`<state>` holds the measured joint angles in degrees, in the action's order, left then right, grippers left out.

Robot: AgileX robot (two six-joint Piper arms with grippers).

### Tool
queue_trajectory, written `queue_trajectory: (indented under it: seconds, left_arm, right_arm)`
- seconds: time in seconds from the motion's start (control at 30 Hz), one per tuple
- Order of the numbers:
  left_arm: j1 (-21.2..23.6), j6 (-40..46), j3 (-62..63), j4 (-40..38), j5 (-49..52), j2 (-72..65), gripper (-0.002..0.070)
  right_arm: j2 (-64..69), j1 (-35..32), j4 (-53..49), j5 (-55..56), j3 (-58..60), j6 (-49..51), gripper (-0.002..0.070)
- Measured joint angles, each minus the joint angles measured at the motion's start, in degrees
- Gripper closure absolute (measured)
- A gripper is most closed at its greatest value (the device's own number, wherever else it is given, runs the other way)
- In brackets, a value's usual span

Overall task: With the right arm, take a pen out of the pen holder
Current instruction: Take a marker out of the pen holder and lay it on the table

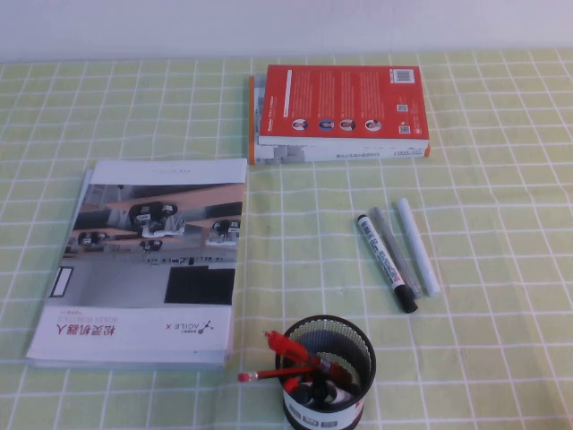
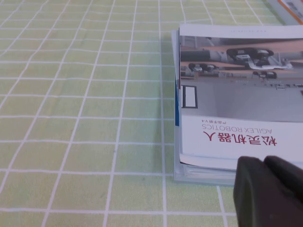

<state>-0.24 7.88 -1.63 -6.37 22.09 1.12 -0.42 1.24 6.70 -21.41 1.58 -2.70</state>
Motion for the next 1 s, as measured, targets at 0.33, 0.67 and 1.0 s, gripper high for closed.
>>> queue_trajectory:
  seconds: [0.33,0.67,1.0]
  left_arm:
    - [0.0,0.0,0.0,0.0,0.0,-0.1,0.0680]
    - [0.0,0.0,0.0,0.0,0.0,-0.1,0.0680]
    - [0.0,0.0,0.0,0.0,0.0,-0.1,0.0680]
  right_arm:
    - [0.0,0.0,0.0,0.0,0.0,0.0,0.0689]
    - [0.0,0.0,0.0,0.0,0.0,0.0,0.0689]
    - [0.0,0.0,7.6,0.6,0.0,0.0,0.0689]
